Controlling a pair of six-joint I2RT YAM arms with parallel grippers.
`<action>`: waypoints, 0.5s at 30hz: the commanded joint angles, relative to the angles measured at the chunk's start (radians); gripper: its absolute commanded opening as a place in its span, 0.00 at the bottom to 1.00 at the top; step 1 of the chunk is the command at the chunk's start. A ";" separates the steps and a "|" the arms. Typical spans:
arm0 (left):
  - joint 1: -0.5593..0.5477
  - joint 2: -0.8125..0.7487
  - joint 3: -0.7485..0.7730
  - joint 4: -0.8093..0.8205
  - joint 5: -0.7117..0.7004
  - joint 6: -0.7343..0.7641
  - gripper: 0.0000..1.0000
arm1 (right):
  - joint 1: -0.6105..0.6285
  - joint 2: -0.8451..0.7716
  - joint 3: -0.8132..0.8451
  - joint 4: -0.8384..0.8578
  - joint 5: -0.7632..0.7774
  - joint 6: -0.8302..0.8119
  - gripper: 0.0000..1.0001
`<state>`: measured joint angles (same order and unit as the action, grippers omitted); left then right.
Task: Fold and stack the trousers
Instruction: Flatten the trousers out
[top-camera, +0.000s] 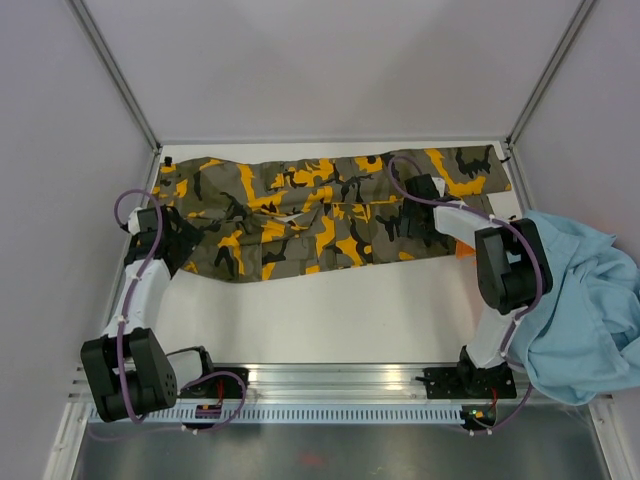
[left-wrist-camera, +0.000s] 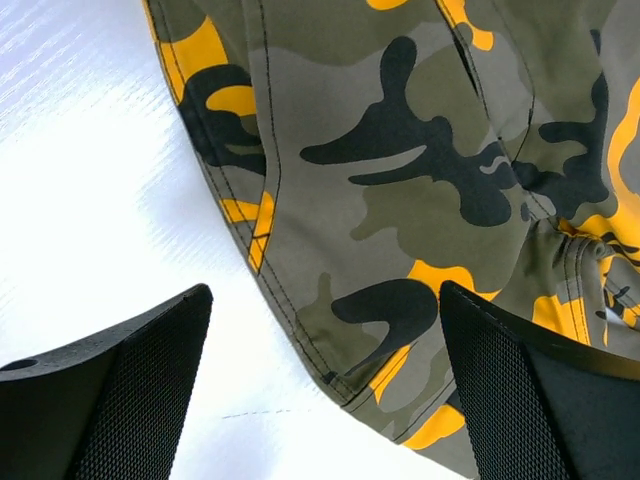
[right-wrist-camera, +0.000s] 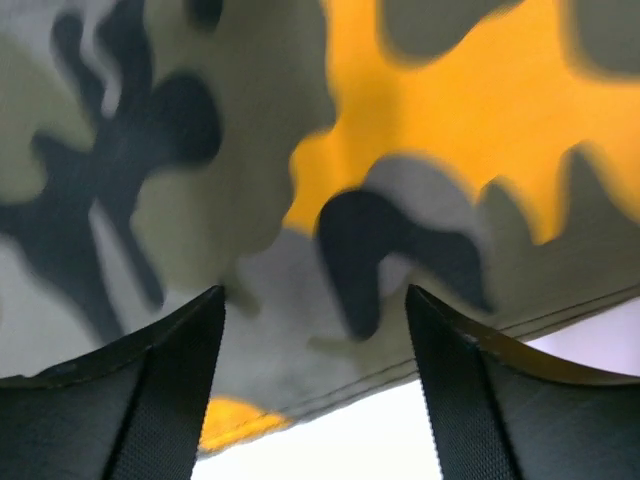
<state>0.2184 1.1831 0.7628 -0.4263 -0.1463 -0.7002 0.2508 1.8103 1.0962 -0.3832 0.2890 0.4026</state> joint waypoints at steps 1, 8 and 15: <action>0.009 -0.040 -0.005 -0.040 0.002 -0.007 1.00 | -0.001 0.084 0.099 -0.108 0.245 -0.077 0.81; 0.026 -0.105 -0.004 -0.072 -0.065 0.028 1.00 | -0.039 0.193 0.094 -0.128 0.253 -0.030 0.85; 0.029 -0.089 0.026 -0.094 -0.091 0.007 1.00 | -0.209 0.114 -0.051 -0.057 0.107 0.036 0.84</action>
<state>0.2409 1.0969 0.7555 -0.5014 -0.2058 -0.6941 0.1436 1.8843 1.1622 -0.3405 0.3813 0.4274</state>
